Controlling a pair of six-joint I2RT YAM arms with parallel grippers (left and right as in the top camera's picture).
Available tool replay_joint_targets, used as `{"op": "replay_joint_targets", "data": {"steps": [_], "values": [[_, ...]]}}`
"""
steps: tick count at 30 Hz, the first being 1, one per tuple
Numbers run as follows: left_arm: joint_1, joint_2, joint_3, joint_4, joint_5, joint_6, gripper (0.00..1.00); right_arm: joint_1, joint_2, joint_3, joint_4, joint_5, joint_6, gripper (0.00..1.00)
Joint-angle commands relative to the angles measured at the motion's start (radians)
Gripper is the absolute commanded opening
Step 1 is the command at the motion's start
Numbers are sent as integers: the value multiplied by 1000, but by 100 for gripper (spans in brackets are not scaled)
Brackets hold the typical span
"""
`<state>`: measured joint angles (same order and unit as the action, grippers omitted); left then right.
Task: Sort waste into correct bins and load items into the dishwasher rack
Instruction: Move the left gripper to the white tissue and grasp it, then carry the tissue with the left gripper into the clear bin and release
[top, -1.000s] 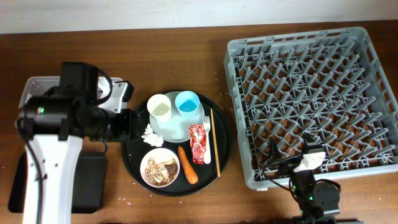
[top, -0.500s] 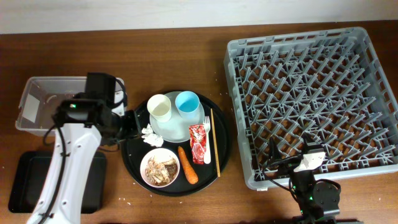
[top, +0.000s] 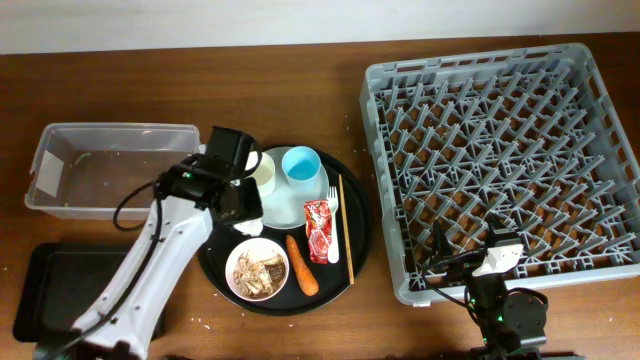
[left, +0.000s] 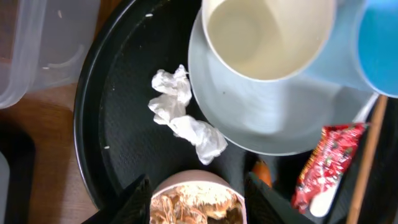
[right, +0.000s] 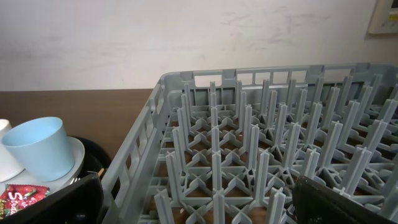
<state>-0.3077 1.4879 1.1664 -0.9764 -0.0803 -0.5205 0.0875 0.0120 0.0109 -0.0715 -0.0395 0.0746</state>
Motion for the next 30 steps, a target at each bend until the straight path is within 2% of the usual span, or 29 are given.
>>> {"op": "replay_joint_targets", "data": {"steps": [1,5,16,24,30], "values": [[-4,84,-8,11,-26,-18,51,-5,-3,-5,-4,2,0,99],[-4,174,-8,19,-25,-18,56,-5,-3,-5,-4,2,0,99],[-4,262,-8,31,-21,-18,55,-5,-3,-5,-4,2,0,99],[8,256,16,19,14,-10,56,-5,-3,-5,-4,2,0,99],[55,165,56,-13,39,2,60,-5,-3,-5,-4,2,0,99]]}}
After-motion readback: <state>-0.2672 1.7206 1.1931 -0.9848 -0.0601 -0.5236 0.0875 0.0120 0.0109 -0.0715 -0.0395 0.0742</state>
